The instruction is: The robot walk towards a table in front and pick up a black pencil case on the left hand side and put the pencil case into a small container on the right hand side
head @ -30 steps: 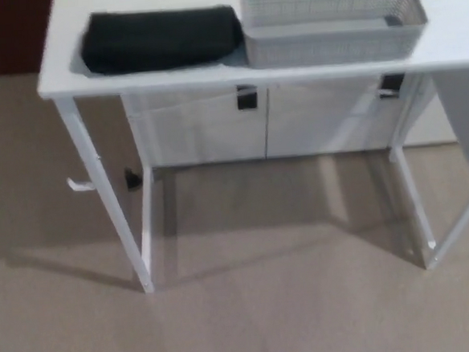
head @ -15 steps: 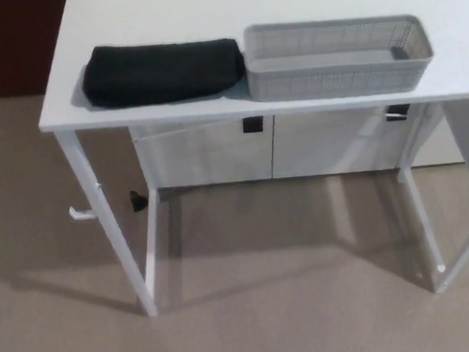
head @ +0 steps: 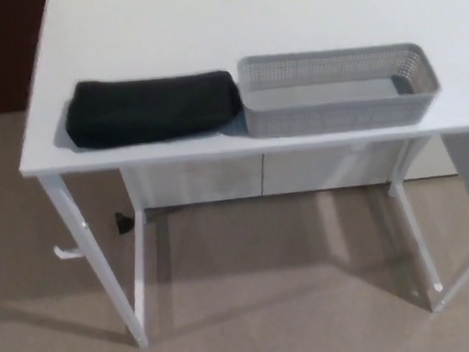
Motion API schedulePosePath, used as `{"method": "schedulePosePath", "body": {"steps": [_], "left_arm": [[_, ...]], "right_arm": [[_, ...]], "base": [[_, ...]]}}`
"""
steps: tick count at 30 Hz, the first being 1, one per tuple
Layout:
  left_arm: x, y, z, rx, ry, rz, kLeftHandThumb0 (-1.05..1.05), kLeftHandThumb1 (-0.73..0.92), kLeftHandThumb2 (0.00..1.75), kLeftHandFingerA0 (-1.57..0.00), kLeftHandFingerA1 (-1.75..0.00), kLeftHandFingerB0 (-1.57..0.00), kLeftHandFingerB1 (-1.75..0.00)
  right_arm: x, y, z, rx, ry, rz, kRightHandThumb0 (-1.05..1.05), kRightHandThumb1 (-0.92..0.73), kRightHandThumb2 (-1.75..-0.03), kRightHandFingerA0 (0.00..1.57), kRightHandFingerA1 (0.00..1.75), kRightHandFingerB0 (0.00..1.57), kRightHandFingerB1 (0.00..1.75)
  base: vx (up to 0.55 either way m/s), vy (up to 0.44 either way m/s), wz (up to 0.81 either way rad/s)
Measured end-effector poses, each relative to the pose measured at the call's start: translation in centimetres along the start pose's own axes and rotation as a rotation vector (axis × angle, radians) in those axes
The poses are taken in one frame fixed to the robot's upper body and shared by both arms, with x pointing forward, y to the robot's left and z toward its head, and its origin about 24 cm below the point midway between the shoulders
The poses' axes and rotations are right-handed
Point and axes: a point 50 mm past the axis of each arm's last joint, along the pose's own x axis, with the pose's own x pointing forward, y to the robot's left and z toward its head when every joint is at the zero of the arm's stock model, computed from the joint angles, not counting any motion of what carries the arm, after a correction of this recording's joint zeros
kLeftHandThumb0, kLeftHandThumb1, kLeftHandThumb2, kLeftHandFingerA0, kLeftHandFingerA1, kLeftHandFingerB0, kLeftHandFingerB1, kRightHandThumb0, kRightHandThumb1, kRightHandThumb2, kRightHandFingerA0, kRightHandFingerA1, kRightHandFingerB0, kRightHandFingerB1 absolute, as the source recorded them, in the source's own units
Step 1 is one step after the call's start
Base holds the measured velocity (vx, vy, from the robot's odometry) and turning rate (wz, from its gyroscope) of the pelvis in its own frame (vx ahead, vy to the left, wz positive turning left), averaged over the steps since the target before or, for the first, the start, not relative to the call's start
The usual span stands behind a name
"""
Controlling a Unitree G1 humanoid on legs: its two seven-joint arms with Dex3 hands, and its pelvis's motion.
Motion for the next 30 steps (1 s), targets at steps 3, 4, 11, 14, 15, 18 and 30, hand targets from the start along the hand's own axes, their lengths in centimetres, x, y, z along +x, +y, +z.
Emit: {"method": "schedulePosePath", "body": {"steps": [3, 4, 11, 14, 15, 18, 30], "left_arm": [[0.00, 0.24, 0.20, 0.012, -0.006, 0.007, -0.42, 0.48, 0.78, -0.55, -0.58, -0.35, -0.48], [0.00, 0.18, 0.19, 0.017, -0.005, 0.004, -0.43, 0.48, 0.79, -0.55, -0.58, -0.36, -0.48], [-0.06, 0.07, -0.01, 0.025, 0.004, -0.001, -0.43, 0.47, 0.80, -0.58, -0.62, -0.38, -0.50], [-0.08, 0.04, -0.12, 0.029, 0.009, -0.002, -0.43, 0.47, 0.79, -0.57, -0.61, -0.37, -0.49], [0.01, -0.08, 0.01, 0.030, 0.002, -0.006, -0.43, 0.48, 0.79, -0.56, -0.60, -0.37, -0.49], [0.20, -0.02, 0.42, 0.034, -0.012, -0.005, -0.43, 0.48, 0.80, -0.56, -0.61, -0.37, -0.49], [0.06, 0.01, 0.37, 0.044, -0.014, -0.011, -0.45, 0.48, 0.81, -0.57, -0.62, -0.38, -0.50]], "right_arm": [[0.03, 0.02, -0.02, 0.003, 0.001, 0.000, -0.58, -0.54, -0.57, 0.78, 0.47, 0.73, 0.46], [0.03, 0.04, -0.05, 0.004, 0.002, 0.001, -0.57, -0.54, -0.57, 0.78, 0.47, 0.71, 0.46], [-0.10, 0.16, -0.23, 0.004, 0.006, 0.005, -0.56, -0.55, -0.57, 0.78, 0.48, 0.69, 0.46], [-0.09, 0.40, -0.31, 0.009, 0.008, 0.012, -0.54, -0.56, -0.57, 0.77, 0.48, 0.70, 0.46], [-0.09, 0.10, -0.17, 0.004, 0.001, 0.006, -0.54, -0.56, -0.57, 0.77, 0.48, 0.70, 0.47], [-0.13, -0.20, -0.17, 0.000, 0.001, -0.002, -0.55, -0.56, -0.57, 0.77, 0.47, 0.70, 0.47], [-0.24, 0.06, -0.41, 0.001, 0.009, 0.003, -0.54, -0.56, -0.57, 0.78, 0.47, 0.70, 0.46]], "base": [[0.18, 0.120, 0.05], [0.14, 0.048, 0.06], [0.17, -0.062, 0.07], [0.18, -0.139, -0.08], [0.22, -0.064, 0.18], [0.11, -0.093, 0.02], [0.00, 0.071, 0.06]]}}
